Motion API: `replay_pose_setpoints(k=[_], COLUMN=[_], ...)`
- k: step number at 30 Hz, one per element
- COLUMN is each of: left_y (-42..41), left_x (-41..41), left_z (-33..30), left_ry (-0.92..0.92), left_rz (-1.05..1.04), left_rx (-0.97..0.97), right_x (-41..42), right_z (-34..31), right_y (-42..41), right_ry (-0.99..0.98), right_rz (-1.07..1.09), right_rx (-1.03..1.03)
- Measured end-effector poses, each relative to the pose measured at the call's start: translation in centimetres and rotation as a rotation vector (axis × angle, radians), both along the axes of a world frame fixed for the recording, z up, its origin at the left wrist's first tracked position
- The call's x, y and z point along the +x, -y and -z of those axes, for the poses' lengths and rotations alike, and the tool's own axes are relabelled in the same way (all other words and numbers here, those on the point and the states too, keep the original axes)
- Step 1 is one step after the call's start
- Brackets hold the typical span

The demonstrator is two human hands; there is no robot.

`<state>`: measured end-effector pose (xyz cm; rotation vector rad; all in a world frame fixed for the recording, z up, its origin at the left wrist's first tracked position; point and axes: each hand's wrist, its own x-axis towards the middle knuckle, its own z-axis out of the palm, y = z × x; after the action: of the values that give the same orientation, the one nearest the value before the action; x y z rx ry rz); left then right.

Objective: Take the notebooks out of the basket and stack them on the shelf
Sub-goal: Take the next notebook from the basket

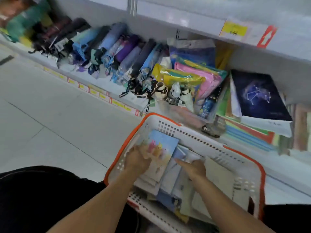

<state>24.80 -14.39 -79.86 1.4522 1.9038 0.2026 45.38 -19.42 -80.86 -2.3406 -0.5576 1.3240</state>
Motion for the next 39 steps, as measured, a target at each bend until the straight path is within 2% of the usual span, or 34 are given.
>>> replay_pose_setpoints(k=[2, 4, 7, 15, 18, 21, 24, 26, 27, 28, 29, 30, 31, 32, 34, 39], left_y=[0.7, 1.1, 1.2, 1.2, 1.2, 1.4, 1.3, 1.1, 1.1, 1.0, 0.9, 0.7, 0.5, 0.3, -0.1, 0.5], left_x=[-0.9, -1.2, -1.2, -0.7, -0.2, 0.3, 0.4, 0.3, 0.4, 0.4, 0.3, 0.0, -0.4, -1.0, -2.1, -3.1], left_z=[1.2, 1.8, 1.9, 0.5, 0.6, 0.0, -2.0, -2.3, -2.5, -2.5, -2.7, -2.8, -3.0, -3.1, -3.3, -3.3], left_ry=[-0.007, -0.03, -0.049, 0.047, 0.084, 0.234, 0.484, 0.715, 0.806, 0.817, 0.742, 0.583, 0.394, 0.238, 0.102, -0.032], left_rz=[0.055, 0.106, 0.142, 0.082, 0.036, -0.101, -0.216, -0.19, -0.203, -0.226, -0.231, -0.203, -0.153, -0.125, -0.139, -0.128], left_rx=[-0.175, -0.242, -0.242, -0.309, -0.312, -0.318, -0.448, -0.506, -0.466, -0.379, -0.248, -0.104, 0.016, 0.11, 0.187, 0.275], right_x=[-0.8, -2.5, -5.0, -2.8, -0.4, 1.3, 1.5, 0.9, 0.5, 0.3, 0.3, 0.2, 0.1, 0.0, -0.7, -1.4], right_z=[0.6, 1.0, 1.5, 1.5, 0.9, -0.6, -2.2, -2.4, -2.3, -1.7, -1.0, -0.6, -0.1, 0.3, 1.1, 1.7], right_y=[0.6, 0.4, -0.2, 0.0, 1.0, 1.7, 1.3, 0.6, 0.3, -0.1, -0.4, -0.4, -0.1, 0.3, 1.0, 1.7], right_ry=[0.015, 0.048, -0.014, 0.114, 0.142, -0.214, -0.521, -0.533, -0.456, -0.302, -0.105, 0.07, 0.154, 0.161, 0.135, 0.161], right_rz=[0.014, -0.054, -0.122, -0.278, -0.267, -0.07, -0.015, -0.027, -0.022, -0.026, -0.051, -0.106, -0.189, -0.278, -0.355, -0.366], right_rx=[0.0, 0.036, 0.006, -0.02, 0.111, 0.218, 0.235, 0.248, 0.259, 0.256, 0.233, 0.186, 0.122, 0.06, 0.004, -0.015])
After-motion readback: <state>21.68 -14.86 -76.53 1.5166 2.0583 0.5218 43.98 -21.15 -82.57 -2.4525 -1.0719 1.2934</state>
